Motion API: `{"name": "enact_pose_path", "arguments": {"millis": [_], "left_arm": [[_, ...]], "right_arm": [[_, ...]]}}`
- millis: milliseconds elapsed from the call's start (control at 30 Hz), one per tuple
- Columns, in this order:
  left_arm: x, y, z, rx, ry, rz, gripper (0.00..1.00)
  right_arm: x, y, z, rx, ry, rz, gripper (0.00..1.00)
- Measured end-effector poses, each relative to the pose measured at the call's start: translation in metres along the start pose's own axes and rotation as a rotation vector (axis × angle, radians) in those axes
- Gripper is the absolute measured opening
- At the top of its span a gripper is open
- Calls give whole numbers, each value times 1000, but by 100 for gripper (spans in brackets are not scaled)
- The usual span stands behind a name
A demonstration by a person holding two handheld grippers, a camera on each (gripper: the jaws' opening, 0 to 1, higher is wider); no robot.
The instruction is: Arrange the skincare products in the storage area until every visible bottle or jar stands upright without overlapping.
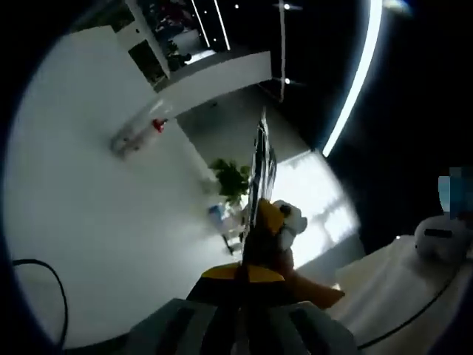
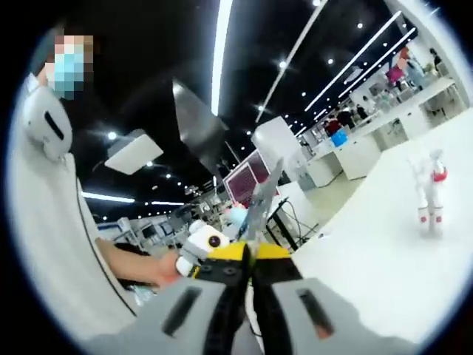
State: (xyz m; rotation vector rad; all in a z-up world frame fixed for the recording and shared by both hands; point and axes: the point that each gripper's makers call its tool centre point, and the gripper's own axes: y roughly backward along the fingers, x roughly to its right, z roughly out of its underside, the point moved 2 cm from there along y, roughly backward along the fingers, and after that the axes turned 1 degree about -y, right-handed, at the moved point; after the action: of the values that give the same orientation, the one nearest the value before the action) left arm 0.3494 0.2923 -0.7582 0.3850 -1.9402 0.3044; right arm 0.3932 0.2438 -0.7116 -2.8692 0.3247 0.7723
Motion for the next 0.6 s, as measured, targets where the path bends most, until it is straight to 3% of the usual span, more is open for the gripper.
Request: {"name": "enact_pose_path", "arguments": {"millis": [67,100,133,167,300,367,533,600], "left_arm": [[2,1,-5,32,40,24,0],[1,2,-9,60,71,19,0],[3,3,-13,83,133,46,0],[2,4,-13,77,132,55,0],[-9,4,-12,72,100,-12,0],[-12,4,-12,76,93,-27,0],[-29,6,-17,152,113,-79,0],[-33,7,-19,172,124,-87,0]], "right_arm": [[1,0,-4,20,-19,-6,2],[-1,0,-9,56,18,-19,2],[0,0,-9,57,18,-14,2],[2,0,-9,53,-11,-9,2],[11,-1,-1,17,-92,16,3],[18,-2,4,13,-205,36,4],[37,-6,15,-41,-153,113,13],[43,-7,17,-49,-177,133,13]]}}
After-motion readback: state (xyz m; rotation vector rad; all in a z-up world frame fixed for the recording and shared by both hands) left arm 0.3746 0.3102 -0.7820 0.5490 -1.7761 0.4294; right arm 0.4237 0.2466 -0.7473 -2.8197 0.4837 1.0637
